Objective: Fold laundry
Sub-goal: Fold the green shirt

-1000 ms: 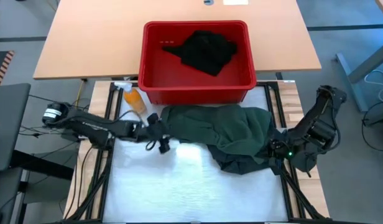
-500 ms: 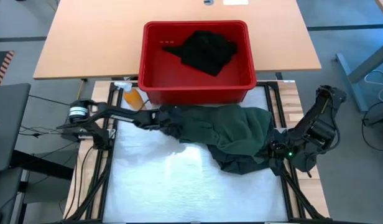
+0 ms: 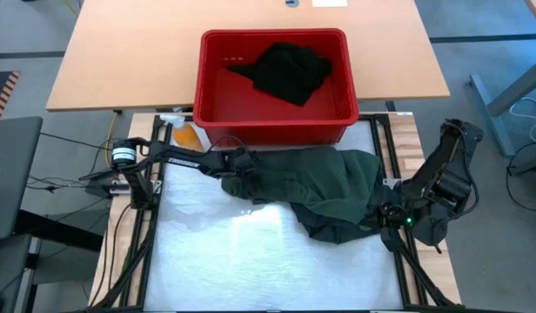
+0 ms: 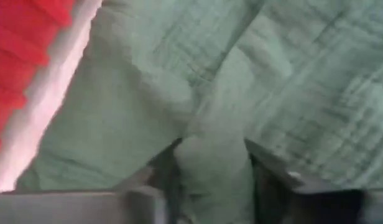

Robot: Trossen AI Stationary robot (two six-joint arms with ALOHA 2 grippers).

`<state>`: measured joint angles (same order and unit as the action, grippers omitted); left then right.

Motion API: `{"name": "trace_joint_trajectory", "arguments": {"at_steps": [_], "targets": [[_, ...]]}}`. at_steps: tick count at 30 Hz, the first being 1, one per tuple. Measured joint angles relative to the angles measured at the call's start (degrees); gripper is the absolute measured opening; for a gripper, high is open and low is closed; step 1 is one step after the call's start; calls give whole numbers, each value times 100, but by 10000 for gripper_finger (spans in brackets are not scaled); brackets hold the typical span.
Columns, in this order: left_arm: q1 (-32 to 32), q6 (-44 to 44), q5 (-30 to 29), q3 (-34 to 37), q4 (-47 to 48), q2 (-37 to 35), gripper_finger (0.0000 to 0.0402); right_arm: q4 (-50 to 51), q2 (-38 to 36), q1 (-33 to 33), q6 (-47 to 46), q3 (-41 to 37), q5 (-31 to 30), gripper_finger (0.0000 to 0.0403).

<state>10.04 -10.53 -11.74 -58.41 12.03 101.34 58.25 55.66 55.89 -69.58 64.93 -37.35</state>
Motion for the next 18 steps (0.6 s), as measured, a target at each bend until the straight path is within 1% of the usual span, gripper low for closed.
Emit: {"name": "trace_joint_trajectory", "arguments": {"at_steps": [2, 3, 4, 7, 9, 13, 16, 18], "targets": [[-97, -80, 11, 0, 89, -169, 46, -5, -1, 0, 1, 0, -4, 16], [-155, -112, -1, 0, 155, -269, 25, 2, -2, -1, 2, 0, -4, 16], [-223, -116, -57, 0, 231, -373, 16, 1, -2, -1, 2, 0, -4, 16], [-446, -112, -468, 0, 551, -735, 13, 14, -2, -1, 2, 0, -8, 16], [-596, -117, -538, -3, 910, -1037, 8, -20, -4, -1, 0, 0, -6, 16], [-1023, -431, -93, 117, 1585, -1488, 5, -53, 74, -4, -233, 0, 54, 16], [-1499, -728, 302, 355, 1706, -1713, 4, -63, 264, -4, -357, 0, 474, 16], [-1799, -938, 398, 505, 1696, -1735, 4, -47, 454, -1, -392, 0, 784, 16]]}}
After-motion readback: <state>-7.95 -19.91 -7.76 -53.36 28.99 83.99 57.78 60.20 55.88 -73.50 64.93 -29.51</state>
